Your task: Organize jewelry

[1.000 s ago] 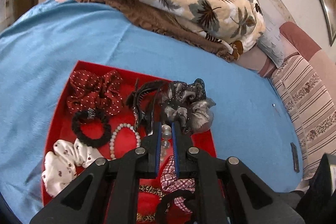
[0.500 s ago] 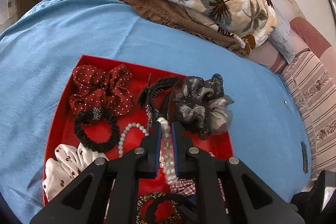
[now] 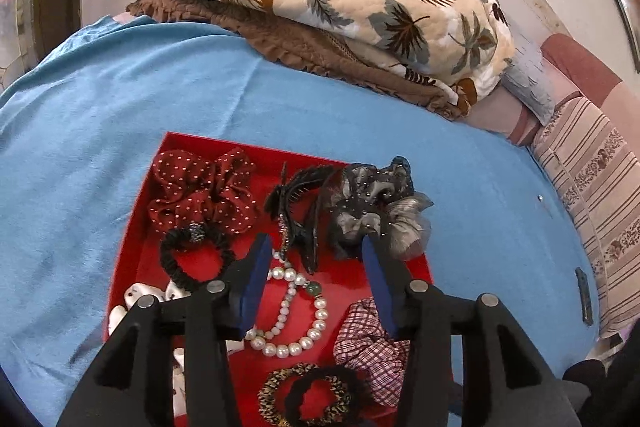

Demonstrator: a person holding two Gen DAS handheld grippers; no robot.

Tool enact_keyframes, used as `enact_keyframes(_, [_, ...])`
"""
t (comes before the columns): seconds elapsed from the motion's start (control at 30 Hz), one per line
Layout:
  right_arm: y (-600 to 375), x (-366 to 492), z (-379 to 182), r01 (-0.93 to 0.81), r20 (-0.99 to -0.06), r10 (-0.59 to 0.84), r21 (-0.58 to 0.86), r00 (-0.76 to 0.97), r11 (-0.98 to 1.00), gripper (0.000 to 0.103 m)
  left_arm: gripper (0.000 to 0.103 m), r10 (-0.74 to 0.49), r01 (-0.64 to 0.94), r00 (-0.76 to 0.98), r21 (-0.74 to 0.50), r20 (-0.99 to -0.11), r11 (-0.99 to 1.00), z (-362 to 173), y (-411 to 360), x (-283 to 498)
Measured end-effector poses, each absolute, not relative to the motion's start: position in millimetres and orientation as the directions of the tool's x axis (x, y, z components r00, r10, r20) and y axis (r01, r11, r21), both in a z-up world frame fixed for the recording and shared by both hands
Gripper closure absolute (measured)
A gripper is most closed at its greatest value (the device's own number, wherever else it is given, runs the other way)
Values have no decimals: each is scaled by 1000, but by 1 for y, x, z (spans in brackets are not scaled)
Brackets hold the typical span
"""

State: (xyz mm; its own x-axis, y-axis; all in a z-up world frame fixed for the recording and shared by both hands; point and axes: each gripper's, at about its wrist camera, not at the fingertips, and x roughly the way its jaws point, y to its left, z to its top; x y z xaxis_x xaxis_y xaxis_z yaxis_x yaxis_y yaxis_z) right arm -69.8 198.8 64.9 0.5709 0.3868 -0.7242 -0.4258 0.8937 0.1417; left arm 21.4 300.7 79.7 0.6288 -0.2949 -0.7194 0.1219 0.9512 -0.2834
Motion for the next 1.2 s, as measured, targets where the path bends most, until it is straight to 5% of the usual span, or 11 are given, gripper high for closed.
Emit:
enact_keyframes(0.27, [167, -84, 76, -346, -708, 351, 158, 613, 925, 52, 54, -223, 88, 676, -223, -702, 971, 86, 305, 9])
enact_keyframes(1.2, [175, -73, 60, -325, -742, 290, 102, 605, 940, 51, 38, -67, 31, 735, -66, -675, 997, 89, 299, -14])
